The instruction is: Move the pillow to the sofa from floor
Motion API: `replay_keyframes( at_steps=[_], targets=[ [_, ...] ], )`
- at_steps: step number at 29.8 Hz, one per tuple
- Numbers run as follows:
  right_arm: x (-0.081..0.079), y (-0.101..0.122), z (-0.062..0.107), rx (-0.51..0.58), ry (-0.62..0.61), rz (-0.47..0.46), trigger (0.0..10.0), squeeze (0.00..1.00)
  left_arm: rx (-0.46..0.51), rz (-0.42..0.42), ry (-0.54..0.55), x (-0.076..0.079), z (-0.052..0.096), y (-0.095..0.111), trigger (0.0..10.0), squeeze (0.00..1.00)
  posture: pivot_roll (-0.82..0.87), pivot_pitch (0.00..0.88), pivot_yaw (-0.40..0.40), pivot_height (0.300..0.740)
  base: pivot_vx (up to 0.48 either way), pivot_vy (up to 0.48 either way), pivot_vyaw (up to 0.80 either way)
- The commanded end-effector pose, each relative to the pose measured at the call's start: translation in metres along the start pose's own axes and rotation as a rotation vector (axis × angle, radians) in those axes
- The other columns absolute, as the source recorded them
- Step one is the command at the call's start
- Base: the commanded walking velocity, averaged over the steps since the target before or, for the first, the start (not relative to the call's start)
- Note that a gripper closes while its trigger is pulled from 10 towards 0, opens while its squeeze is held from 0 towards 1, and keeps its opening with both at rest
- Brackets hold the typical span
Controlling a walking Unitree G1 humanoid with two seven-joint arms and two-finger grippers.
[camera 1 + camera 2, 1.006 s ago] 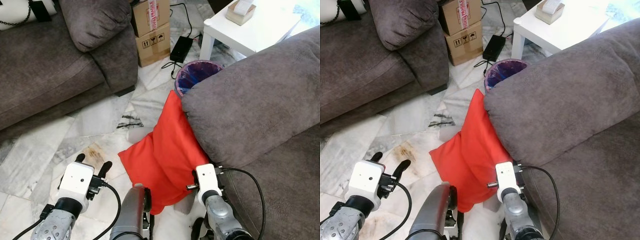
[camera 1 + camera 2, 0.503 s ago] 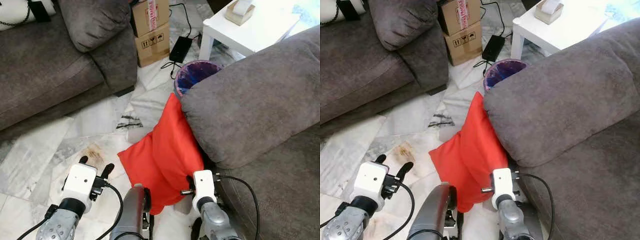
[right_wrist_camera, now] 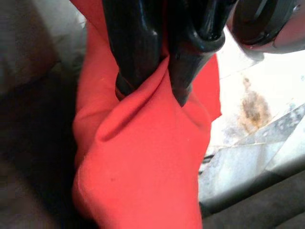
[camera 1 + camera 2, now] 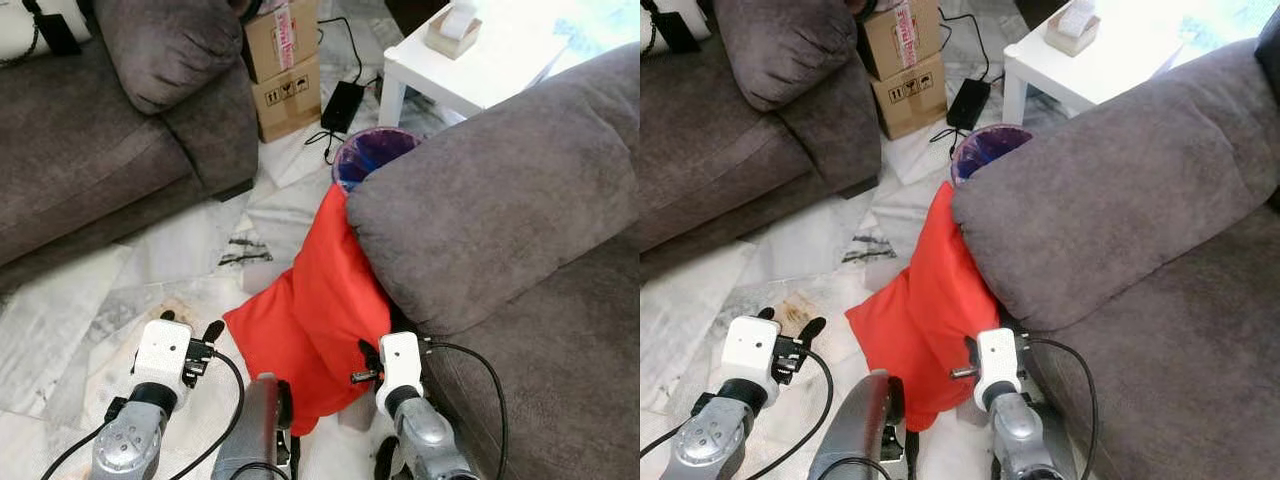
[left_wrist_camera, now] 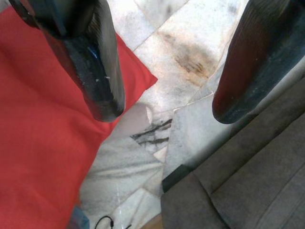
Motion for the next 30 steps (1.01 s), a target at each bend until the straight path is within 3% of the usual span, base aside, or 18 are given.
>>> replay_keyframes(
  at_steps=[1,4,5,6,14,30],
  targets=[
    [-0.006,-0.005,0.002,-0.012,0.035,-0.026,0.0,0.0,-0.061,0.02,0.011,-0.001,0.002,-0.02,10.0,0.0,0.21,0.209,0.051,0.624,0.0,0.0,0.0],
    [-0.002,0.0,0.002,-0.003,0.054,-0.006,0.0,0.0,-0.06,0.029,-0.007,0.005,-0.008,-0.022,10.0,0.0,0.2,0.182,0.046,0.624,0.0,0.0,0.0],
    [0.0,0.0,0.002,-0.002,0.055,-0.037,3.5,0.0,-0.058,0.033,-0.006,0.006,-0.009,-0.022,10.0,0.0,0.19,0.181,0.044,0.624,0.0,0.0,0.0],
    [0.005,0.0,0.003,0.003,0.044,-0.061,10.0,0.0,-0.058,0.04,0.001,0.006,-0.01,-0.024,10.0,0.0,0.18,0.167,0.039,0.624,0.0,0.0,0.0],
    [0.008,0.007,0.004,0.034,0.056,-0.103,10.0,0.0,-0.038,0.058,0.016,0.009,-0.021,-0.027,10.0,0.0,0.16,0.145,0.023,0.624,0.0,0.0,0.0],
    [0.003,0.021,0.0,0.074,0.099,-0.108,10.0,0.0,0.013,0.054,0.034,0.004,-0.031,-0.022,10.0,0.0,0.16,0.113,0.022,0.729,0.0,0.0,0.0]
  ],
)
Point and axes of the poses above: a point about 5 cm out from each wrist's last joint towards the gripper, its own z axis pointing back from the gripper into the wrist, its own y axis along the axis of the wrist's last joint, x = y × z, the point moved 5 cm from there along -z, pointing out of the wrist towards the gripper, and after that the axes turned 11 degrees about -z, right-handed, at the moved point
